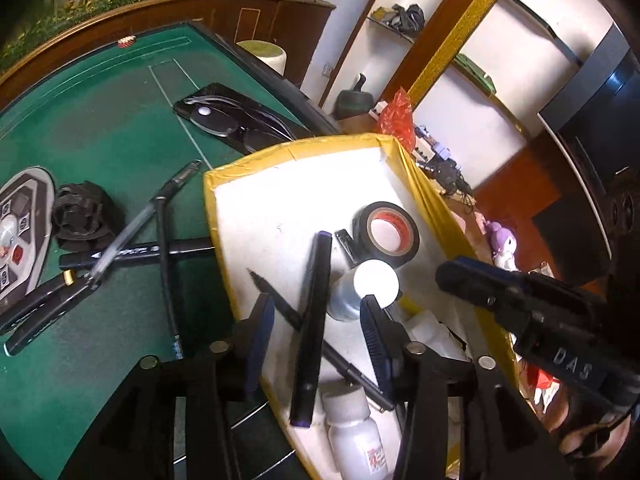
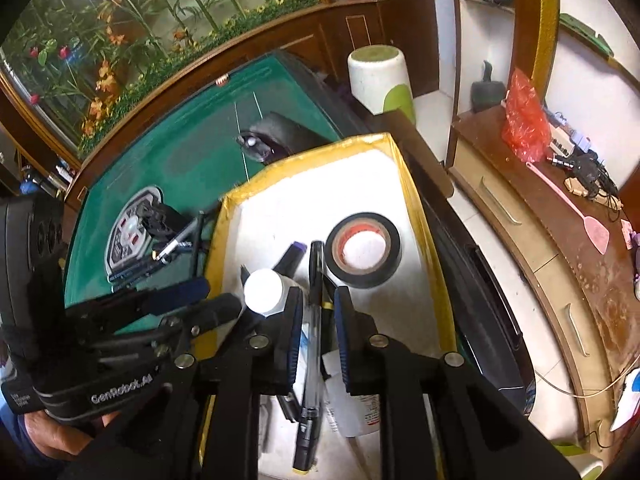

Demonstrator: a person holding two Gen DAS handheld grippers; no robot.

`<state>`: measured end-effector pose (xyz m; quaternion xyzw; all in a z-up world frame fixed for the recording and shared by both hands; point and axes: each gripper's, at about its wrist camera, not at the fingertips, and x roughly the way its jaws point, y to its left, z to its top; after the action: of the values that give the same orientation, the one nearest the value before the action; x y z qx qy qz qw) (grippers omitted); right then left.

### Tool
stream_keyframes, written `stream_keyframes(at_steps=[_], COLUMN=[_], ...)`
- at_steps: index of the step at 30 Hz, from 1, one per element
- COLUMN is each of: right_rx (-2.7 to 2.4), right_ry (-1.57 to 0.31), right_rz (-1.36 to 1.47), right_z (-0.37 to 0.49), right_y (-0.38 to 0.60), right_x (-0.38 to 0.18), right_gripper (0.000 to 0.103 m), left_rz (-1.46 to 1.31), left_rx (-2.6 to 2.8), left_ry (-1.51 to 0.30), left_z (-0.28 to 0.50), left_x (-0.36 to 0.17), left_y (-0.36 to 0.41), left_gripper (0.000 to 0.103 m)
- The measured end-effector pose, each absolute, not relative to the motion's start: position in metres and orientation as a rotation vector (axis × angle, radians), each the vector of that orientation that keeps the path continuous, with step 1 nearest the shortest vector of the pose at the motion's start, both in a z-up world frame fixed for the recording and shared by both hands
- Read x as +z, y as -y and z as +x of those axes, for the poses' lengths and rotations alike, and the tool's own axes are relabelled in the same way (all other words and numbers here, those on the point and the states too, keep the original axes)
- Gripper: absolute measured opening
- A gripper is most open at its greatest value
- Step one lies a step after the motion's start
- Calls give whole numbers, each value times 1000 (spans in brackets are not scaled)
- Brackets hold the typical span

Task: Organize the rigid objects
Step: 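Carry the marker and clear pen into the tray and open both grippers, then move both grippers back over the remaining black markers and pens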

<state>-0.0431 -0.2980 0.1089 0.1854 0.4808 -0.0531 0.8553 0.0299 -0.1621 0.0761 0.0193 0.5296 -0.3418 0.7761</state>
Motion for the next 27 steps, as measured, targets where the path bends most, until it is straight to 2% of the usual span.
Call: stream_keyframes(at_steps=[5,8,9,14,18,22,27], right_rx=[-95,-81,-76,-52,-30,-21,-23], right_ry=[-975,-975,-975,-983,-996,-1013,-1027], right_rz=[397,387,384,375,365,355,354], right_z=[-41,-39,-38,-38,-39,-41,-43], right_y=[289,279,276,263,256,250,250], right_x=[121,124,124,123,121,118,114], right_gripper=[16,22,25,26,26,26,26], left_rz=[-53,-109,-130,-132,-78,31,13], left_rx=[-772,-753,-737,-569,-430,-350,-362], left_ry=[-1134,-1119,-1111,-1042,-1037,-1051,-1116], left_z=[34,38,41,63,97,125,148], left_x=[91,97,97,98,81,57,29], left_y=[134,106,93,26,-15,-27,-32], left_gripper=[48,48,51,57,57,57,57])
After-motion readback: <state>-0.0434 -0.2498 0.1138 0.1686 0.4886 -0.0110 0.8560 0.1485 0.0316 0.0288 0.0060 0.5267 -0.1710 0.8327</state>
